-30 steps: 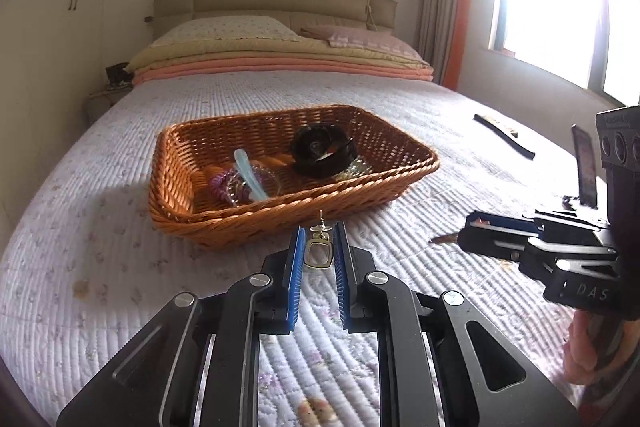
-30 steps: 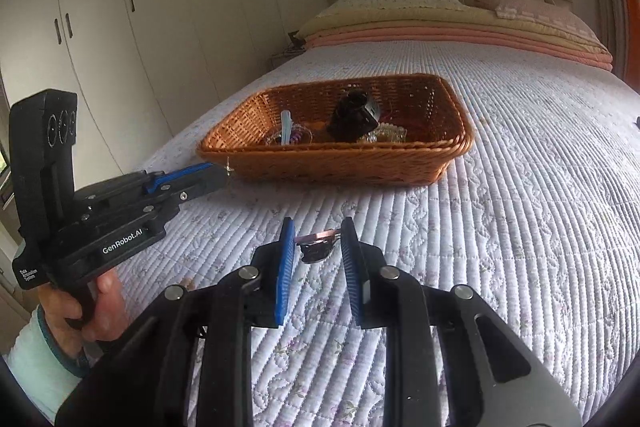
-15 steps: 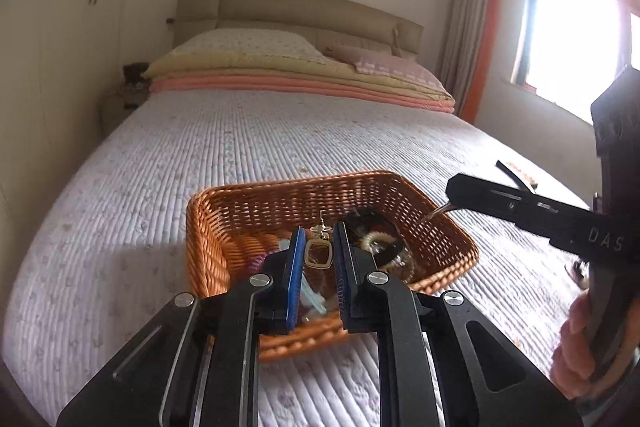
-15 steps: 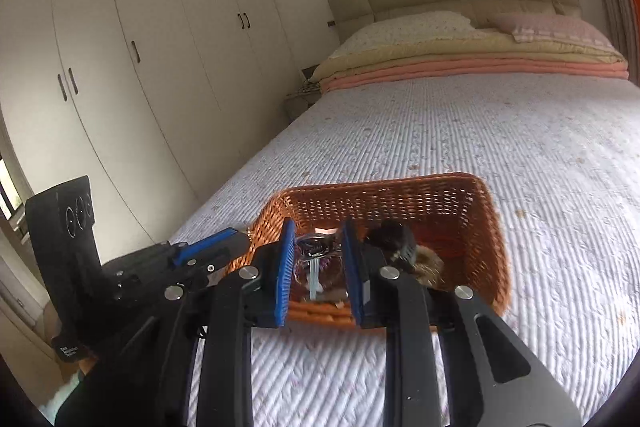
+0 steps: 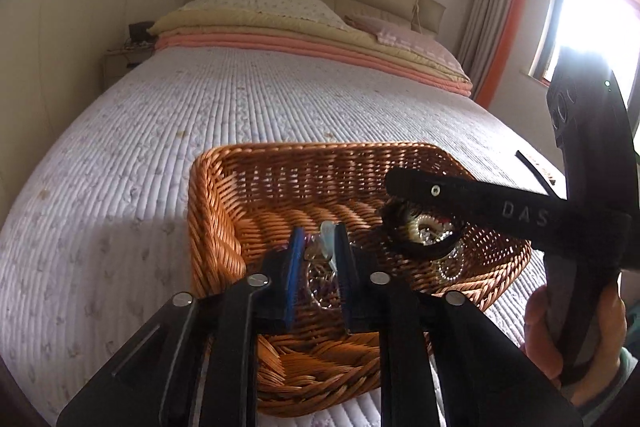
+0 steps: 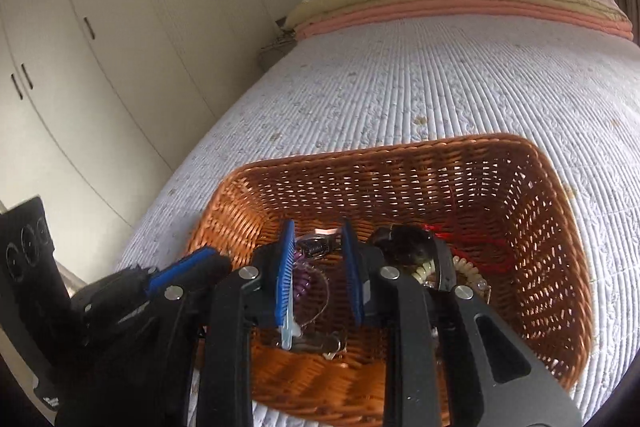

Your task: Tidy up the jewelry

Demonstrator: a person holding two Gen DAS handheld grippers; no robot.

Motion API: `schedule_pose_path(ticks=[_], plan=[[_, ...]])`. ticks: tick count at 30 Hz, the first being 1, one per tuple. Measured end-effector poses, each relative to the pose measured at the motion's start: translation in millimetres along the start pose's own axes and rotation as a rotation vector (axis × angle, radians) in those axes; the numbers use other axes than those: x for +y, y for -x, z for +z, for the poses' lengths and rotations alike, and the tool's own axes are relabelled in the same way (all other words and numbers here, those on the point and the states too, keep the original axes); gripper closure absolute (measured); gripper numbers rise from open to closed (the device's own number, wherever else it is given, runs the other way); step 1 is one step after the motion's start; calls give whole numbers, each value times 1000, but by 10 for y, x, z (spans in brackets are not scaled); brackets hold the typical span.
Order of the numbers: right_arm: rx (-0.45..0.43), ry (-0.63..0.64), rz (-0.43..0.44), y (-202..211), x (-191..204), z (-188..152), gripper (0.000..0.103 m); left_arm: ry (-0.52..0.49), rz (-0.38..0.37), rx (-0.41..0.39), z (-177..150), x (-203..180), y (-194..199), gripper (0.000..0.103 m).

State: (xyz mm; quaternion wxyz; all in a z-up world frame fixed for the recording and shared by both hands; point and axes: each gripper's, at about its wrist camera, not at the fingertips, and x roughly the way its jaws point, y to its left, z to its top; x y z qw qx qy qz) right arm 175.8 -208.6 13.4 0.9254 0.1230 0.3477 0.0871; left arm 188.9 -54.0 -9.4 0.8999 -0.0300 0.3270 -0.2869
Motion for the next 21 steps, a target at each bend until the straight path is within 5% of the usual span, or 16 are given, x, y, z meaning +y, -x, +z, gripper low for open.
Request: schedule_pose_path(ticks=[4,5,7,16,18,21], plan=[[23,-40,18,-51,-96,9,77,27,-7,-8,-18,56,22,73],[17,-45,9,-25,-116,-5,73,39,-12,-12,-23,70,44,61],[-7,-53,-7,56,-158,-10,43,51,-16,-34,-27,72,116,55],[-116,8,-24,936,-163,-314,42,33,-32,-122,-124,-170,751,51],[-164,76,-70,1181,-56,-485,42,11,-33,-133,-216,-284,936,31],[-264,136,-114,1509,71,-846,41,-11,33,-190,-379,-438,1248,22]])
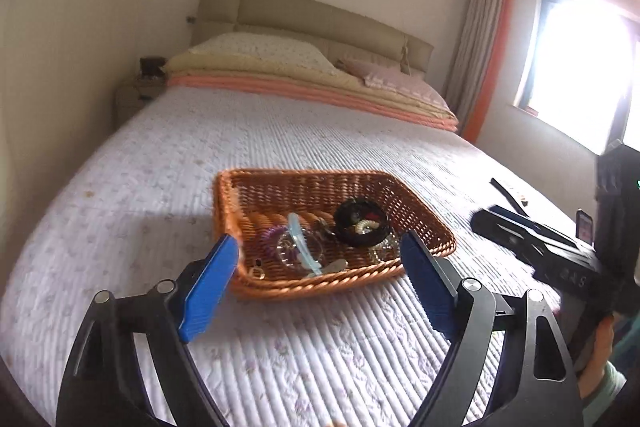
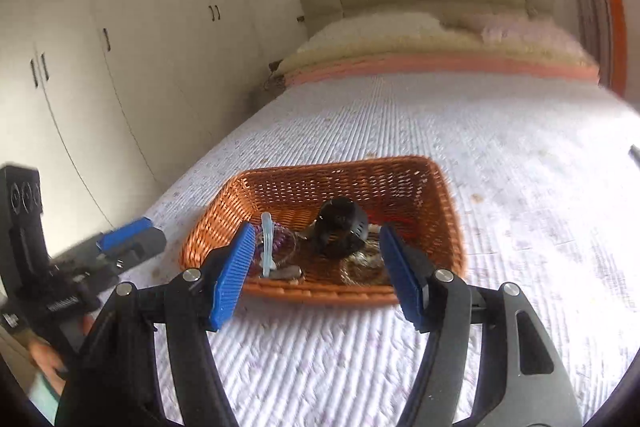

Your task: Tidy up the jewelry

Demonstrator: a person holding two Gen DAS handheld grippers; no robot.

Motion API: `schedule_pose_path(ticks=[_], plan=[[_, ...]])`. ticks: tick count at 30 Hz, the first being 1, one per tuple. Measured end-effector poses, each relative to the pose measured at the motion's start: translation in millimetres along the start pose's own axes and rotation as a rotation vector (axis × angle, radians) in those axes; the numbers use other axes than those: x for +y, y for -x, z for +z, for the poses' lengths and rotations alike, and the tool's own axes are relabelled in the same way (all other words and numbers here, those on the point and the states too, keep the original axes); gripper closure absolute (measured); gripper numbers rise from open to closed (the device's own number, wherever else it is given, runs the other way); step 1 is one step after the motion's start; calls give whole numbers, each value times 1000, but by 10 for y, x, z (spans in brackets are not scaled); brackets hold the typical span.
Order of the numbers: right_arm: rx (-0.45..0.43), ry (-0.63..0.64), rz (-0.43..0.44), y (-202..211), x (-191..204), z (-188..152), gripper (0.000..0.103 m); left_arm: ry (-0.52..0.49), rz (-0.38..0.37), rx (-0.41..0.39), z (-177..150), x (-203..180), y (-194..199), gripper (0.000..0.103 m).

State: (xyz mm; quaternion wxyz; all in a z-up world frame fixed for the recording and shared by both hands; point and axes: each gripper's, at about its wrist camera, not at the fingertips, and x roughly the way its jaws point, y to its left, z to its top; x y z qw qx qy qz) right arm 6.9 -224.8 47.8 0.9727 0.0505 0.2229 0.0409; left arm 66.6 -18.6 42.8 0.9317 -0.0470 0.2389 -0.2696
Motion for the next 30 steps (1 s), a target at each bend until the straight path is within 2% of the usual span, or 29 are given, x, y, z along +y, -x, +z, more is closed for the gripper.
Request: schedule_pose_path(ticks=[2,3,6,8,10,13,16,17,23,30], plan=[[-61,11,-20,259,42,-173,35,-17,66,-45,-85,-81,231,17],[-86,21,-32,346,64,-241,29,-22,102,-64,-125,-117,303,12],[-201,31,-94,639,109,-473,8,-60,238,-152,-318,-234,494,11],[-294,3,-116,795,90,-616,8,-88,265,-181,-416,-276,519,11],[-336,8,-144,833,97,-682,8,-119,297,-198,-507,-310,462,11],[-299,54,-163,713,104,-734,8,-145,388,-242,-646,-348,340,11],[-272,40,-174,576,46,-853,8,-128,429,-202,-749,-294,202,11],[-246,30,-169,518,20,-854,8,-120,425,-172,-729,-272,159,11],[-133,15,-162,356,-58,-852,8,-53,439,-193,-730,-132,253,9],[-98,73,-187,265,53,-896,8,-103,460,-222,-775,-239,275,8]])
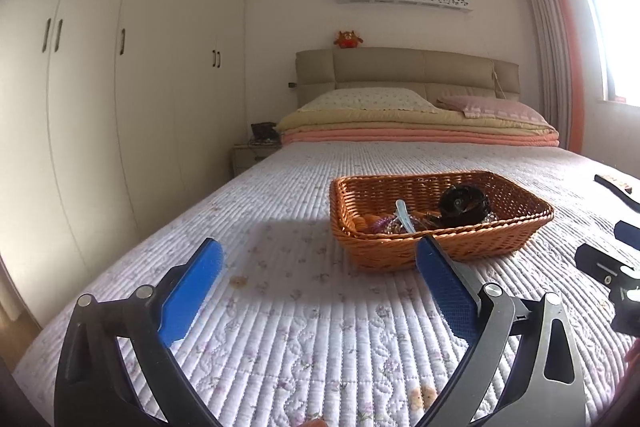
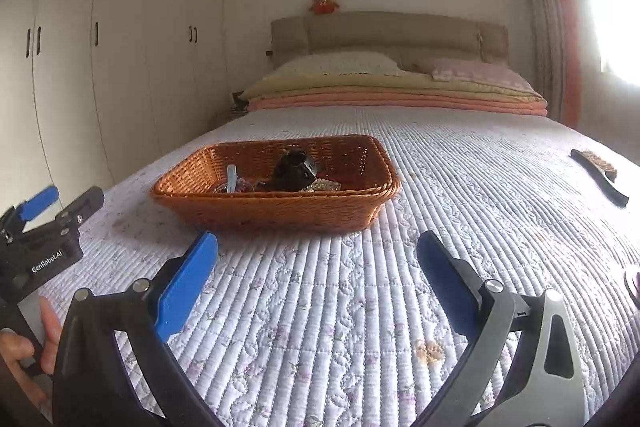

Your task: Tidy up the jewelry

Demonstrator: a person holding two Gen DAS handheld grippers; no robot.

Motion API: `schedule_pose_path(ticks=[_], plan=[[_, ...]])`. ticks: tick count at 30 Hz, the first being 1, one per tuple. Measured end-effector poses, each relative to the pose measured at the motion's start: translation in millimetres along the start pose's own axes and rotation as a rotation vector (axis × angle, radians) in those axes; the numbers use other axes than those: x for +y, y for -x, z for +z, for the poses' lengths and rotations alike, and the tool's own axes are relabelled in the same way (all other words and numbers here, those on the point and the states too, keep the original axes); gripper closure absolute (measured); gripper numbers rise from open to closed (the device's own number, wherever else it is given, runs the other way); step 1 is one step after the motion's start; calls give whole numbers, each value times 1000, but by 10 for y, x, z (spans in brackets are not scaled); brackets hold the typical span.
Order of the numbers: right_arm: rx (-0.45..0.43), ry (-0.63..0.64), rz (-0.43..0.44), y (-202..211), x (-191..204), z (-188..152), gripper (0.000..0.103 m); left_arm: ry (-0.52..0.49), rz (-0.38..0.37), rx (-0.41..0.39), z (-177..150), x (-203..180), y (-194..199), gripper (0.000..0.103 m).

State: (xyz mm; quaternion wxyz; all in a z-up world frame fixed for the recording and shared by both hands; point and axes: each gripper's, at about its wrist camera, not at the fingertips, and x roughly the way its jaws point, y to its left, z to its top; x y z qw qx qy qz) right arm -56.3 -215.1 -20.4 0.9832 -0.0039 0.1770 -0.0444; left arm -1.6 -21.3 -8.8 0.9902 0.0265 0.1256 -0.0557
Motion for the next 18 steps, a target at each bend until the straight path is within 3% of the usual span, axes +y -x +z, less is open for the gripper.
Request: schedule_pose_path(ticks=[8,18], plan=[[-34,36,-41,69,83,-13,8,7,-6,10,14,10,-13,8],[8,4,-38,-7,30,4,8,-9,-2,20,17,-36,-47,7]])
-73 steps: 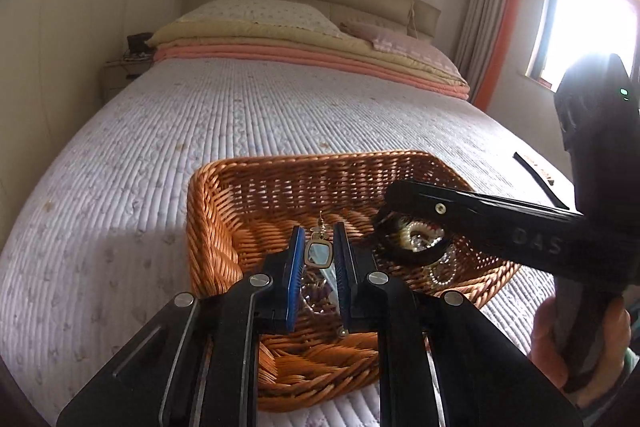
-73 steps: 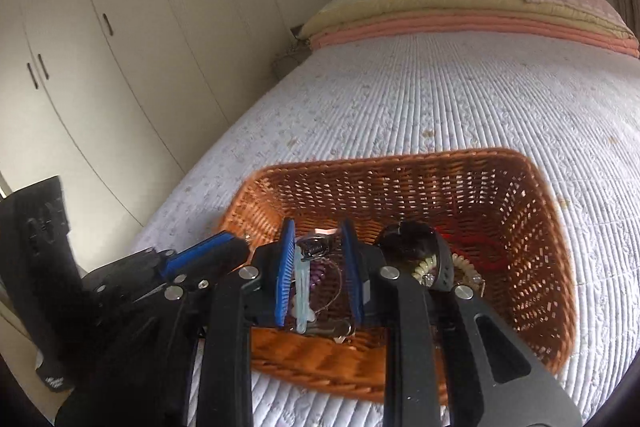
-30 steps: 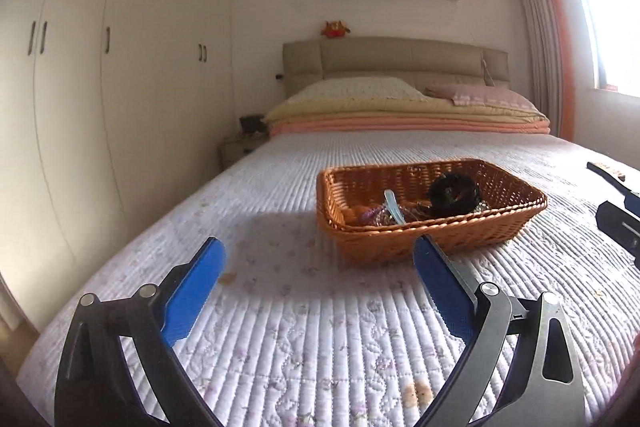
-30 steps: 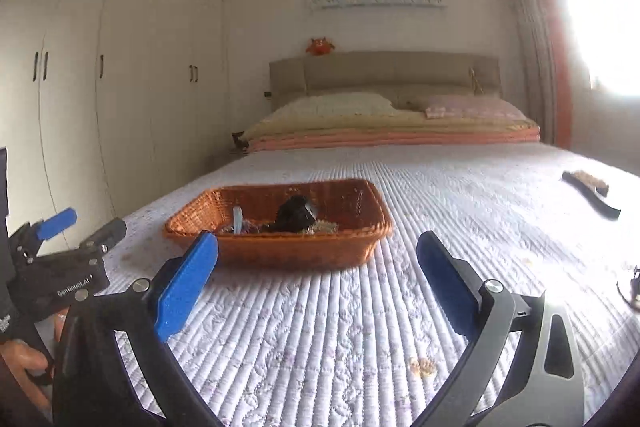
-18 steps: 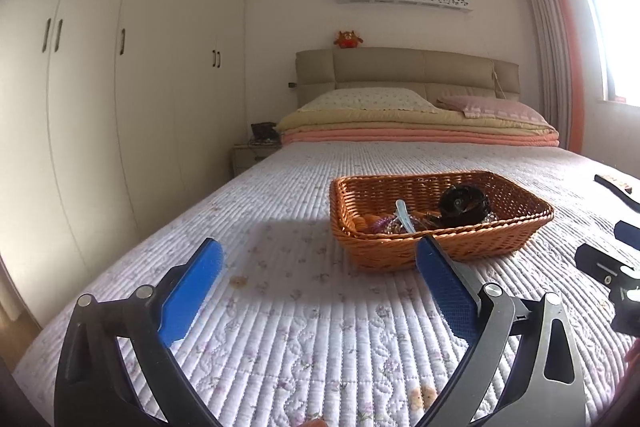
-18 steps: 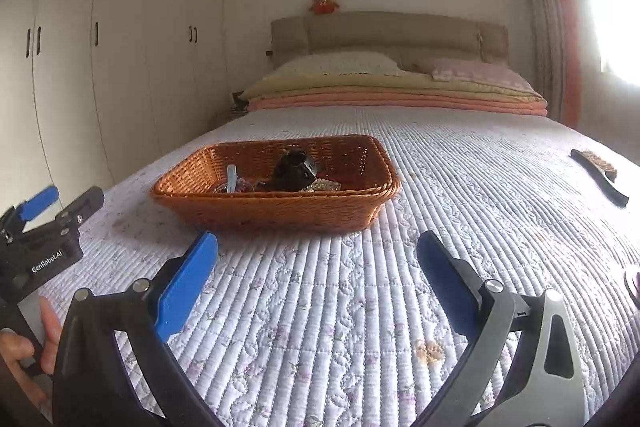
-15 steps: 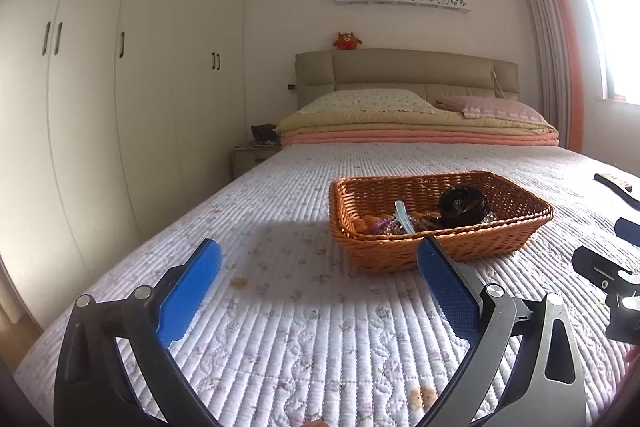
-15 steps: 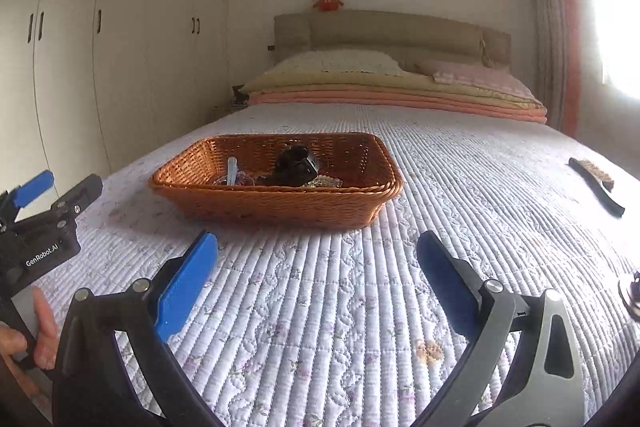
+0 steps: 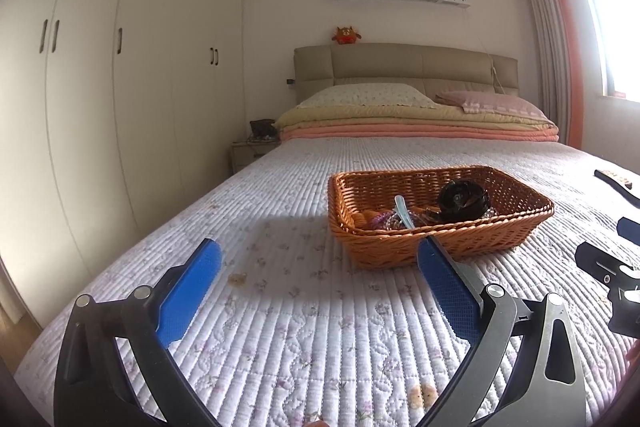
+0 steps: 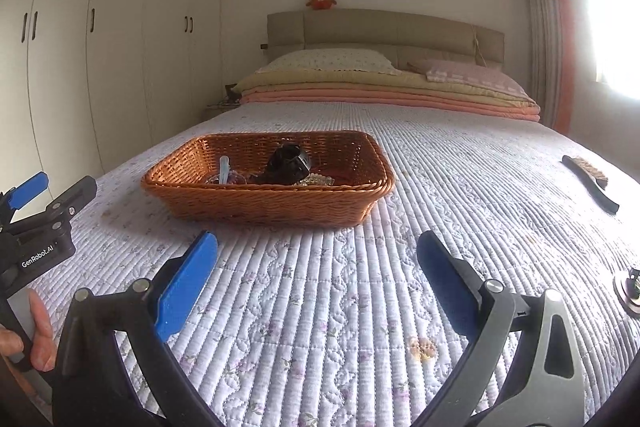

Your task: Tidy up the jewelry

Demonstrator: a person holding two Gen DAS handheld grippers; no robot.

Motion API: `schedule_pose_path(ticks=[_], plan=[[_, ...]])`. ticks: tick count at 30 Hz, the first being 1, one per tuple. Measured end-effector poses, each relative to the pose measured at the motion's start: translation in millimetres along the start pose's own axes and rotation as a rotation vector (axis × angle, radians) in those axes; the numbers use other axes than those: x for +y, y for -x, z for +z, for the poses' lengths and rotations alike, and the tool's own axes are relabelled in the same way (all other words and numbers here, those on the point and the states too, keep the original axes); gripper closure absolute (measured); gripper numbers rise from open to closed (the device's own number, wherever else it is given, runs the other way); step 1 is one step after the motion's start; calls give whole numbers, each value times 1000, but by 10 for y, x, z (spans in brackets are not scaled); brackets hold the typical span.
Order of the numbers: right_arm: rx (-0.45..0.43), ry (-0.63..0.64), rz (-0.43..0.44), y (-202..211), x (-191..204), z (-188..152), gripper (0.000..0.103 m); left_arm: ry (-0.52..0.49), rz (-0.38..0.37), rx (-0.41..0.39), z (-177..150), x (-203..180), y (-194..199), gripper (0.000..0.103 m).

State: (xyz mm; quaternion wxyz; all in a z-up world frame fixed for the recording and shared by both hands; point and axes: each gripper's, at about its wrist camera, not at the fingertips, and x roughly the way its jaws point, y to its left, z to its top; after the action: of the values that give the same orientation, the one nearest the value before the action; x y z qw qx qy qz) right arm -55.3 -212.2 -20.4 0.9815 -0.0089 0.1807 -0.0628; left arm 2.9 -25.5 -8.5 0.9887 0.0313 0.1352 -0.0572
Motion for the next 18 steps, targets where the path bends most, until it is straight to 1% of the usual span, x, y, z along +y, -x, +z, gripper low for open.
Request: schedule_pose_path(ticks=[8,18], plan=[[17,6,-7,-38,28,-7,8,-3,2,2,10,-17,1,8],[13,18,-8,-30,43,-6,8,-7,3,-2,5,-30,13,7]])
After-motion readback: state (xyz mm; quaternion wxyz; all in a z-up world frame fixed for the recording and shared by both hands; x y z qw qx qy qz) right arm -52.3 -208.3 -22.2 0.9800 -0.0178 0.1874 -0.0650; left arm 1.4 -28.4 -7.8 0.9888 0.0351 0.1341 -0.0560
